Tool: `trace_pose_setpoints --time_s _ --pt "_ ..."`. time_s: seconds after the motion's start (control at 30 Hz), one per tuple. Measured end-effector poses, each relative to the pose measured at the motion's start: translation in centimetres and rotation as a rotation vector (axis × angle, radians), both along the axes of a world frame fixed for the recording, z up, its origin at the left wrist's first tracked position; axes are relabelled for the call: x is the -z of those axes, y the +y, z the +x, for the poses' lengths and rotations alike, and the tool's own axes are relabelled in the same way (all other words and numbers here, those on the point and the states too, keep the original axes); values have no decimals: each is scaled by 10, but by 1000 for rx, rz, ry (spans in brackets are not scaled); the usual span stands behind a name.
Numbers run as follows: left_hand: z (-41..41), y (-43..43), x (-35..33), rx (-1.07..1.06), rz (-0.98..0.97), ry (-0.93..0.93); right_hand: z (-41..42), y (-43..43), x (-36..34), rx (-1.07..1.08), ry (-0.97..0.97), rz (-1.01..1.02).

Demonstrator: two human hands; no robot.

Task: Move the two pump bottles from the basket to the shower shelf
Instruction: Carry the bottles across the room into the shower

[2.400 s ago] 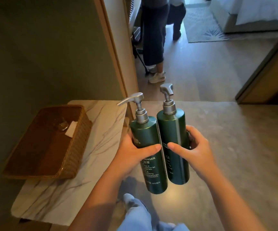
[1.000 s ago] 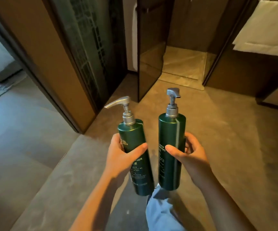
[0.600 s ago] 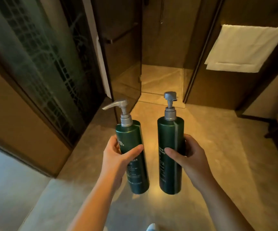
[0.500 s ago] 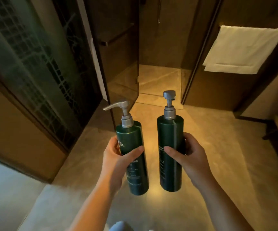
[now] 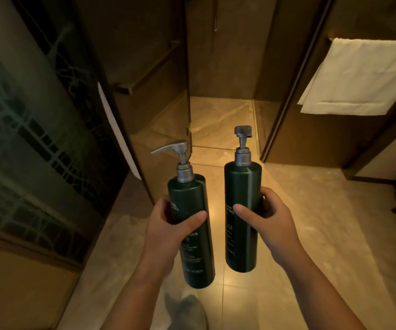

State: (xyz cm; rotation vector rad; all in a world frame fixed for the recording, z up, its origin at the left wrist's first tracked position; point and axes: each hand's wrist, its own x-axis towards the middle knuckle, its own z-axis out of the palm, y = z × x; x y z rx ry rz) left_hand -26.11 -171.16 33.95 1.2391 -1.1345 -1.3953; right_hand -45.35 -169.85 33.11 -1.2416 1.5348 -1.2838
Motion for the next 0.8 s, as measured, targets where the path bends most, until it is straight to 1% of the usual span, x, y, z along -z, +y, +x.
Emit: trace_pose_setpoints --time_s 0.13,0.23,0.4,0.53,0.67,0.8 --pt "0 -87 -7 46 3 -13 5 -76 -10 8 51 -6" --pt "-8 -137 -6 49 5 -18 -1 -122 -10 28 51 -4" --pt "-39 -209 3 72 -20 -129 -30 -187 0 95 4 1" --pt "-80 -279 12 105 -24 -120 -71 -247 10 151 -45 20" --pt "-139 -358 15 134 -59 -67 -129 -320 13 170 -52 28" --pt "-201 -435 6 174 -112 -40 -193 -389 2 164 -35 8"
